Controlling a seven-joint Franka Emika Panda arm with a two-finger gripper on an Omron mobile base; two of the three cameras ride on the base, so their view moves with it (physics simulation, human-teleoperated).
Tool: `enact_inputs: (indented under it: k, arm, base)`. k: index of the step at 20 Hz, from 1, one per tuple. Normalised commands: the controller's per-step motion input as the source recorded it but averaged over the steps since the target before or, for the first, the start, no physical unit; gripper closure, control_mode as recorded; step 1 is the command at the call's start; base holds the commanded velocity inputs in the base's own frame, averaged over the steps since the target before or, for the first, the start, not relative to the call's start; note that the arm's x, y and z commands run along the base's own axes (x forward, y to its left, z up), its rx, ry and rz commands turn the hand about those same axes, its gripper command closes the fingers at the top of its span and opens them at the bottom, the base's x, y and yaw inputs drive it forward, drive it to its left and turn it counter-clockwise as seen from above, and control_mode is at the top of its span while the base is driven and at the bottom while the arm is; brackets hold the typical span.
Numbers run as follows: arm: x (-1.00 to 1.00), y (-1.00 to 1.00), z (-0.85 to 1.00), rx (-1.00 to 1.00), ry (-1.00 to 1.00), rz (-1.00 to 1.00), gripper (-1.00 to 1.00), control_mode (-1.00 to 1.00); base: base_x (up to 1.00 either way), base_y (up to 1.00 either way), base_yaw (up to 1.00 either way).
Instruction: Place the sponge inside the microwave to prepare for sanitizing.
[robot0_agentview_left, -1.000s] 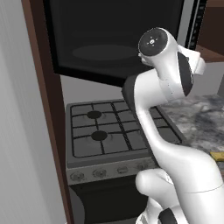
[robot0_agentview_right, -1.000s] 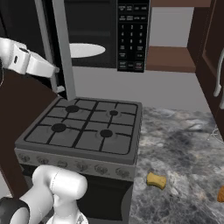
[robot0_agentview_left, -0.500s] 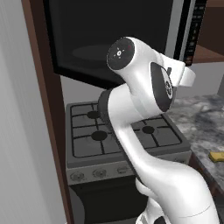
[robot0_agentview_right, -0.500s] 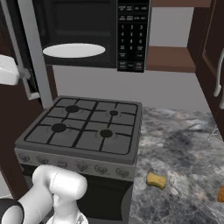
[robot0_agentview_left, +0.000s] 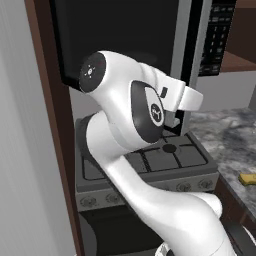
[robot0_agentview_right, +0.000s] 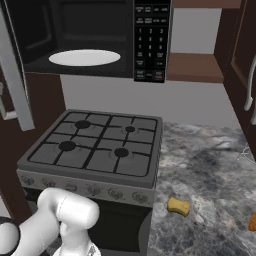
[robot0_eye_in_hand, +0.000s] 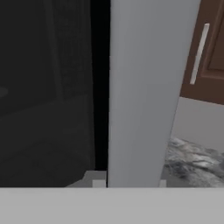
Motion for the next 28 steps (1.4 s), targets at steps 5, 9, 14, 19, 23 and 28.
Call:
enact_inputs:
  k: [5, 9, 14, 19, 23, 28]
  arm:
    - [0.0, 0.5, -0.07, 0.0, 0.0, -0.03, 1.0, -1.0]
    - [0.0, 0.51, -0.11, 0.0, 0.0, 0.0, 1.0, -1.0]
    - [0.0, 0.6, -0.14, 0.0, 0.0, 0.0, 1.0, -1.0]
    - [0.02, 0.25, -0.06, 0.0, 0.0, 0.0, 1.0, -1.0]
    - [0.0, 0.0, 0.0, 0.0, 0.0, 0.0, -1.0, -1.0]
    - [0.0, 0.0, 0.0, 0.0, 0.0, 0.0, -1.0, -1.0]
  base:
    - [0.0, 0.0, 0.0]
    - [0.0, 0.0, 0.0]
    - [0.0, 0.0, 0.0]
    - [0.0, 0.0, 0.0]
    - [0.0, 0.0, 0.0]
    - [0.0, 0.0, 0.0]
